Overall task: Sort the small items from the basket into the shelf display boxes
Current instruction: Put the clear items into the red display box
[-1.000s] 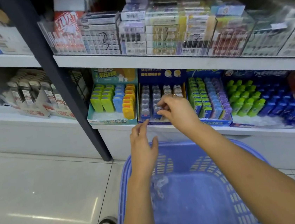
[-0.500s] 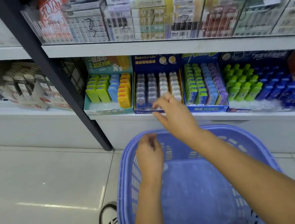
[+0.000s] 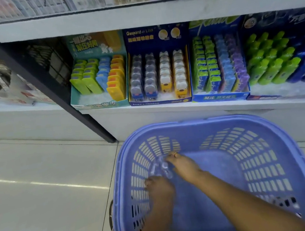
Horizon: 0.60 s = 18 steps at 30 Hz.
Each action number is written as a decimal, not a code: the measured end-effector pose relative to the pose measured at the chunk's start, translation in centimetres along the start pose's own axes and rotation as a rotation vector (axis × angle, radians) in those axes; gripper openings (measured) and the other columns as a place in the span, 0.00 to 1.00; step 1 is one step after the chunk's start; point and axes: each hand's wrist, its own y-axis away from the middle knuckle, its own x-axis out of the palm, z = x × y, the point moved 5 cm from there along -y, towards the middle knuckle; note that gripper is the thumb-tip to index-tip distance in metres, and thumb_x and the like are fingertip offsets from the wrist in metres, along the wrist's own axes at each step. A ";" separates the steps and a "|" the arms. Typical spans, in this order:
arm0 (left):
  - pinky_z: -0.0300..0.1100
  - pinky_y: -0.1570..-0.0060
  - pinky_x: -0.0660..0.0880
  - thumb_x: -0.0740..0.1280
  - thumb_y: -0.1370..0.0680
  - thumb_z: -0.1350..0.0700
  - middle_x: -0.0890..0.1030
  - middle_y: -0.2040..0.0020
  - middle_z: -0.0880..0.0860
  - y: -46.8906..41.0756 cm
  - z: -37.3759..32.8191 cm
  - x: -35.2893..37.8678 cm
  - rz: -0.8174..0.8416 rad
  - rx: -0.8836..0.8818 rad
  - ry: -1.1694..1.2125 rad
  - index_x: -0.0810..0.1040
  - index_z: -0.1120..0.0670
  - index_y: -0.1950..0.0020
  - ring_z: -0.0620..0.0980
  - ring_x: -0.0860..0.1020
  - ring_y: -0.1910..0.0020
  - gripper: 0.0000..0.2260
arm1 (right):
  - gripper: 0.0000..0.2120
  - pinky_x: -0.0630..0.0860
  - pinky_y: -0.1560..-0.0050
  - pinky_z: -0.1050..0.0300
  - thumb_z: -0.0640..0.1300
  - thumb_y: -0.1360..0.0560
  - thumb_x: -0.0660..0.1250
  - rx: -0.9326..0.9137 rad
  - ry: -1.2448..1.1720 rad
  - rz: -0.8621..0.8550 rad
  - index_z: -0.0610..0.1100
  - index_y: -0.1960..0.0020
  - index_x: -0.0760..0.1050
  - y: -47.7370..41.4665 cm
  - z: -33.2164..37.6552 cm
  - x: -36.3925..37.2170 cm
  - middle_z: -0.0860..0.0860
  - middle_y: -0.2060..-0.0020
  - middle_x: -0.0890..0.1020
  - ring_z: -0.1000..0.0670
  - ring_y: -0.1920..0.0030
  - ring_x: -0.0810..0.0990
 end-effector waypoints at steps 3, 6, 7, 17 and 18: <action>0.53 0.31 0.61 0.50 0.17 0.55 0.60 0.27 0.65 -0.1 -0.3 0.4 0.039 -0.096 0.031 0.58 0.66 0.27 0.63 0.62 0.29 0.21 | 0.16 0.71 0.39 0.52 0.48 0.19 0.52 -0.011 0.073 -0.008 0.46 0.34 0.69 -0.7 -0.7 1.3 0.44 0.34 0.72 0.42 0.37 0.74; 0.44 0.34 0.61 0.48 0.16 0.51 0.66 0.30 0.60 -1.0 0.6 1.2 -0.026 -0.146 0.244 0.59 0.63 0.29 0.55 0.67 0.31 0.21 | 0.16 0.73 0.41 0.49 0.44 0.20 0.55 0.054 0.099 -0.018 0.44 0.34 0.67 -0.9 -2.2 1.4 0.42 0.36 0.71 0.40 0.39 0.74; 0.42 0.36 0.62 0.48 0.17 0.48 0.70 0.32 0.58 -1.1 0.9 1.3 -0.053 -0.154 0.291 0.61 0.62 0.30 0.54 0.70 0.33 0.22 | 0.16 0.73 0.42 0.49 0.43 0.21 0.57 0.091 0.056 -0.023 0.43 0.35 0.67 -0.8 -2.8 1.4 0.42 0.37 0.71 0.41 0.39 0.74; 0.39 0.58 0.72 0.64 0.23 0.44 0.74 0.69 0.56 -1.4 0.7 -0.2 -0.054 0.024 0.356 0.74 0.61 0.60 0.52 0.73 0.67 0.20 | 0.18 0.70 0.64 0.66 0.40 0.31 0.73 0.271 -0.612 -0.166 0.46 0.44 0.72 2.9 -6.4 -3.8 0.52 0.66 0.75 0.53 0.65 0.73; 0.38 0.64 0.70 0.64 0.24 0.42 0.68 0.73 0.53 -1.2 0.7 -0.2 -0.019 0.034 0.313 0.66 0.57 0.69 0.51 0.71 0.71 0.23 | 0.21 0.68 0.67 0.69 0.39 0.31 0.73 0.232 -0.665 -0.151 0.47 0.39 0.73 3.5 -6.0 -4.8 0.53 0.69 0.72 0.55 0.68 0.71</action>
